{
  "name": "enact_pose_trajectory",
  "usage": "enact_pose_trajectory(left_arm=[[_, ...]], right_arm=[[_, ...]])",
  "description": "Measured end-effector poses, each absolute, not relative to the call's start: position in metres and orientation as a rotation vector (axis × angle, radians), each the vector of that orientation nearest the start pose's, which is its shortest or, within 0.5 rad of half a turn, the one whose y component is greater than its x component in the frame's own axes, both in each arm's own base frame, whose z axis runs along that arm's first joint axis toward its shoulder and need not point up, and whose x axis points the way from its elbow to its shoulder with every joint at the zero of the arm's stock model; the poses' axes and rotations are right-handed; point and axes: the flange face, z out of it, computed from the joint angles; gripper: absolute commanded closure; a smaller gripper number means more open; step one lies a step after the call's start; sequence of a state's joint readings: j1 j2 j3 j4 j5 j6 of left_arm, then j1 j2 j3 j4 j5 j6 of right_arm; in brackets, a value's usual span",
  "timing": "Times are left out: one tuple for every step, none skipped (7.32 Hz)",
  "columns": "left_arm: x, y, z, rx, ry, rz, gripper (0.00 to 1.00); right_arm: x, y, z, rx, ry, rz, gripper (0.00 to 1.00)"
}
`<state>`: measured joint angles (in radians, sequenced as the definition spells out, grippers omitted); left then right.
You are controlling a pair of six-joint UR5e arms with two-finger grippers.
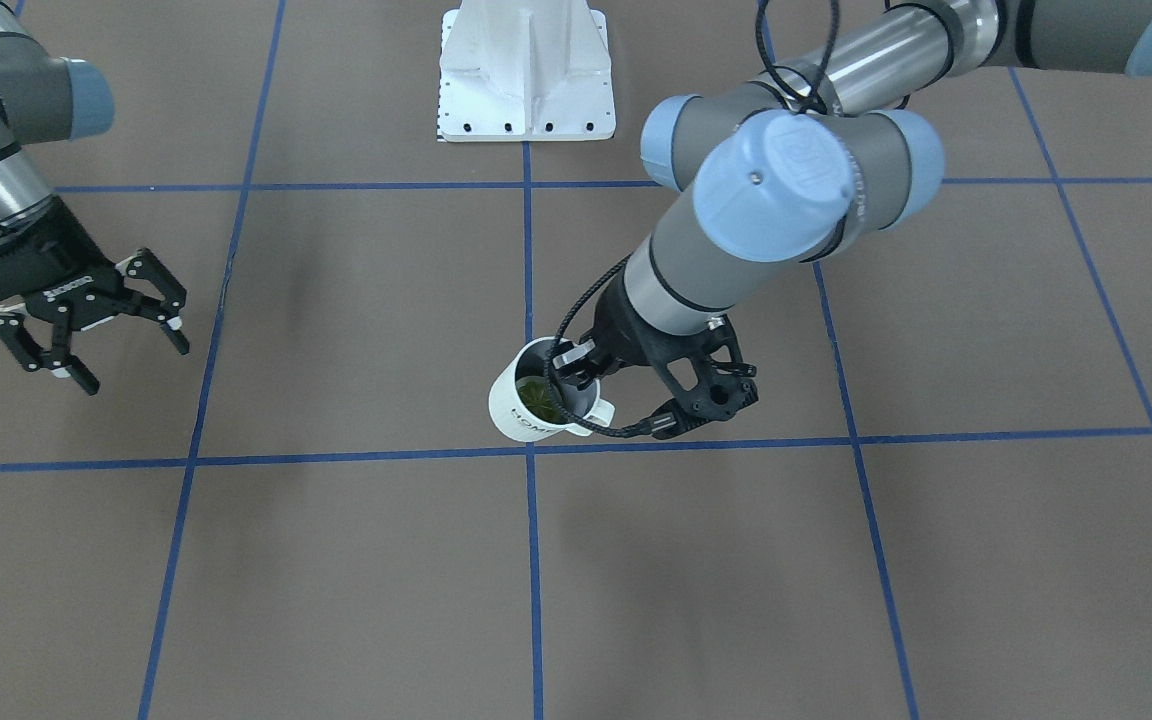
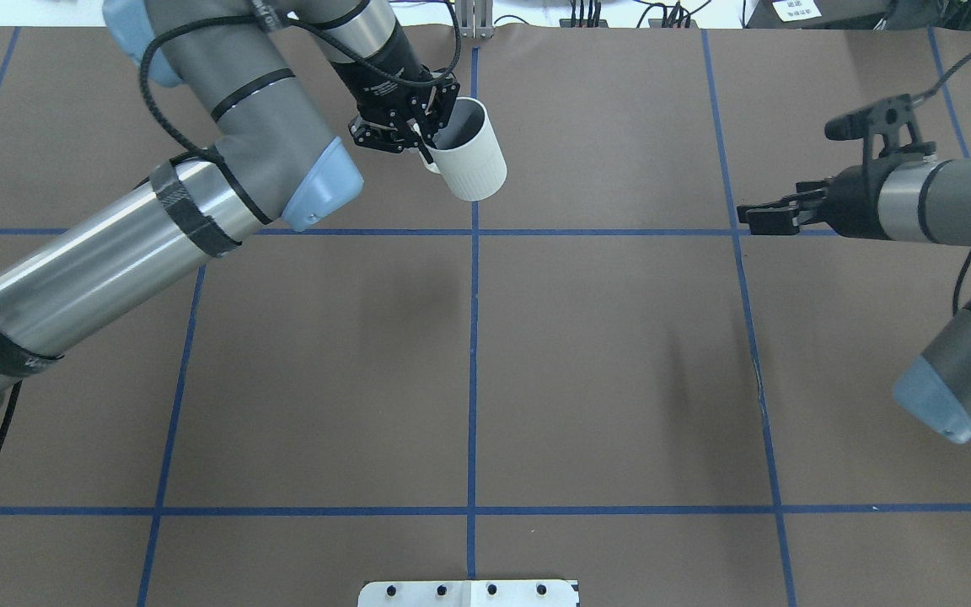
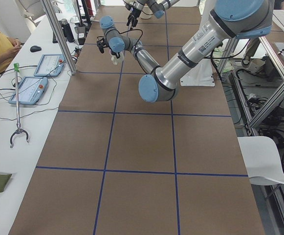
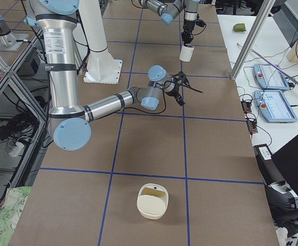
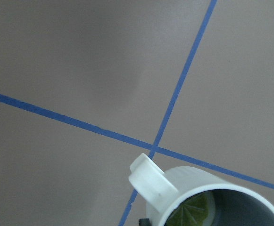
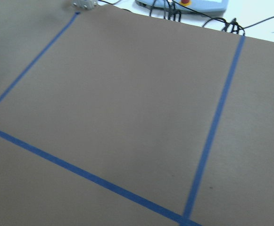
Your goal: Left arm hands cup to right arm to dump lemon
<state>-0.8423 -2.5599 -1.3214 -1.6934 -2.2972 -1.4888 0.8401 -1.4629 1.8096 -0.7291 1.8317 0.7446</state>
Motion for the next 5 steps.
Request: enact_pose_trajectory(left_arm=[[0.469, -0.618, 0.092, -0.238, 1.006, -0.392, 1.0], [0.473, -0.618, 0.087, -0.235, 0.991, -0.398, 1.0], [0.474, -0.618, 0.085, -0.233, 0.985, -0.401, 1.0], [0.475, -0.62, 0.086, -0.233, 0.98, -0.403, 1.0], [0.477, -0.621, 0.087, -0.234, 0.974, -0.405, 1.0]], right_arm=[[-0.303, -0.47, 0.371, 0.748, -1.001, -0.144, 0.02], [-0.324, -0.462, 0.352, 0.806, -1.012, -0.135, 0.02], [-0.353, -0.445, 0.338, 0.897, -1.006, -0.106, 0.02], [-0.384, -0.425, 0.322, 0.978, -1.002, -0.071, 0.02], [-0.417, -0.401, 0.306, 1.043, -0.995, -0.034, 0.02]])
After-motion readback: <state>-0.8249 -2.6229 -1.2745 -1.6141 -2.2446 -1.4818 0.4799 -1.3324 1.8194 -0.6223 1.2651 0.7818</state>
